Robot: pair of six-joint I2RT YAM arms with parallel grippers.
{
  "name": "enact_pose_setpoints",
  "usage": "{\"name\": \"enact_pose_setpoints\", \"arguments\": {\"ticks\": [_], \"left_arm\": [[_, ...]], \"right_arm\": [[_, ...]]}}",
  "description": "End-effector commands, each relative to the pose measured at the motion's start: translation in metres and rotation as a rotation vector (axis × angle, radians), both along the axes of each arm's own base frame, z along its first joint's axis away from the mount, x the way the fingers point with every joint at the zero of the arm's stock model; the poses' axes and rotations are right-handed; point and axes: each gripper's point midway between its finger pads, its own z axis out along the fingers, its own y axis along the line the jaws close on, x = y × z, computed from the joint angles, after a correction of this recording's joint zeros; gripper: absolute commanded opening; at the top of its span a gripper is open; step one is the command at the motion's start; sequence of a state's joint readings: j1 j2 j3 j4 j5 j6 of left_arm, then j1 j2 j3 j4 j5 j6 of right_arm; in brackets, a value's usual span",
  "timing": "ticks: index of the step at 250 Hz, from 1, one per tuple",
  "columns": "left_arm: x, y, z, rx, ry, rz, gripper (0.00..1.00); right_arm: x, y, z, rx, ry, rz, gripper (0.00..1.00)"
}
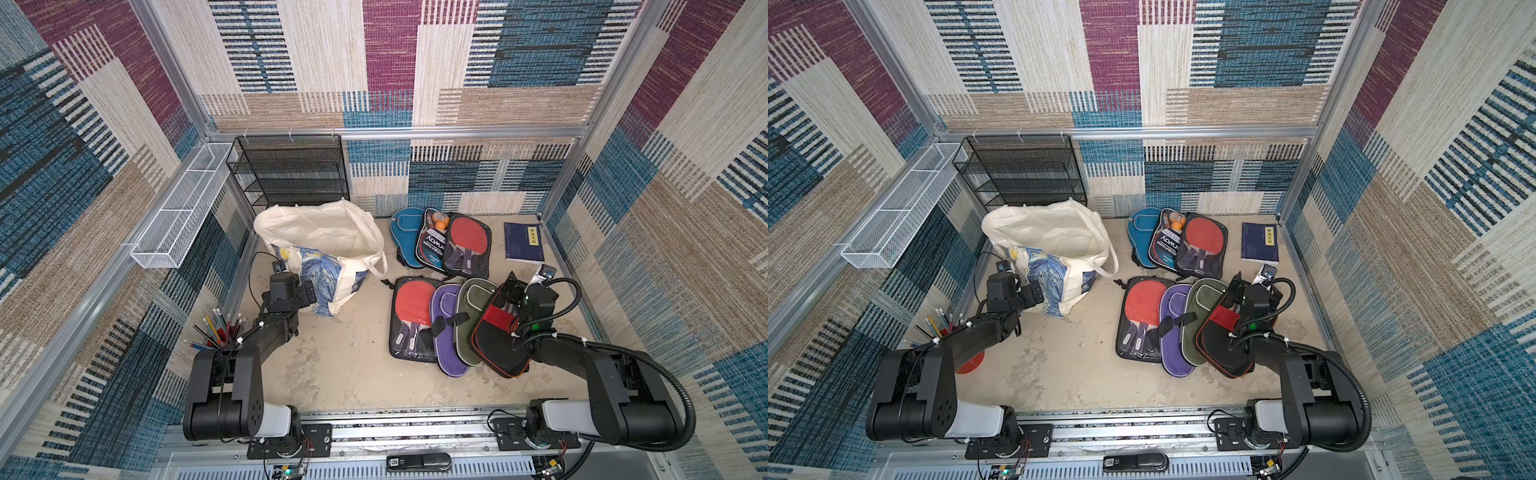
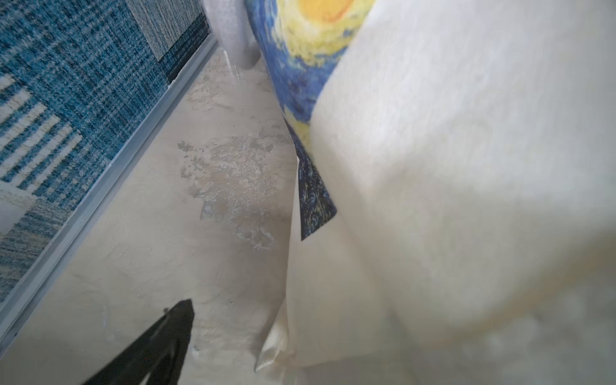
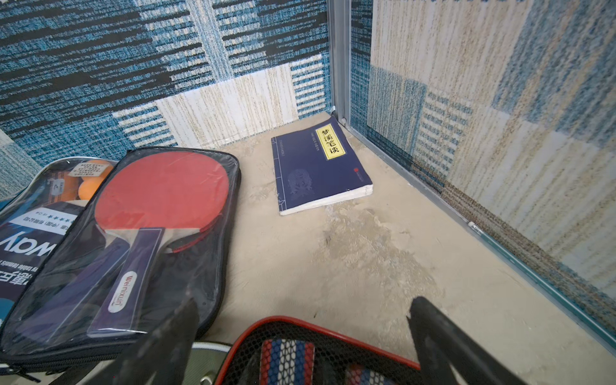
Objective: Remove the ping pong set from the canvas bag
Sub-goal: Reset both arms
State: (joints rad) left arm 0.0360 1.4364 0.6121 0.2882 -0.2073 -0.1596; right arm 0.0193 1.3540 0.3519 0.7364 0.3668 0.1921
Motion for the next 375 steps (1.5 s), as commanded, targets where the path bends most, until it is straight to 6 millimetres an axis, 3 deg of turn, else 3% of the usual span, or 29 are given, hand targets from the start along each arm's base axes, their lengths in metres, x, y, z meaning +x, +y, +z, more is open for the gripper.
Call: {"name": "enact_pose_setpoints", "arguments": {"ticks": [1,46,111,144,199,222,264,306,336,375], "left_arm": [[0.009,0.007,0.012,0.057,-0.075,0.013,0.99],[0.009,0.006,0.016,0.076,-0.133,-0.005,0.99],[0.008,-0.003,0.003,0.078,-0.137,-0.046,0.99],[0.008,-0.005,0.010,0.090,-0.198,-0.060,0.99],[0.004,-0.022,0.004,0.096,-0.270,-0.158,0.99],[0.004,-0.024,0.003,0.088,-0.255,-0.166,0.99],[0.010,-0.024,0.001,0.088,-0.235,-0.171,0.99],[0.009,-0.027,0.000,0.083,-0.227,-0.191,0.99],[0.014,-0.043,-0.002,0.055,-0.215,-0.299,0.99],[0.014,-0.041,-0.001,0.032,-0.218,-0.304,0.99]], "right_arm": [[0.005,-0.001,0.015,-0.038,-0.076,0.005,0.99],[0.008,0.003,0.015,-0.071,-0.101,0.033,0.99],[0.000,0.009,0.020,-0.100,-0.170,0.070,0.99],[-0.001,0.012,0.020,-0.108,-0.175,0.093,0.99],[0.009,0.042,0.016,-0.150,-0.171,0.279,0.99],[0.003,0.042,0.018,-0.151,-0.188,0.279,0.99],[-0.001,0.061,0.012,-0.181,-0.201,0.398,0.99],[-0.002,0.061,0.012,-0.181,-0.198,0.399,0.99],[0.000,0.061,0.011,-0.175,-0.197,0.404,0.99],[-0.001,0.061,0.011,-0.175,-0.195,0.403,0.99]]}}
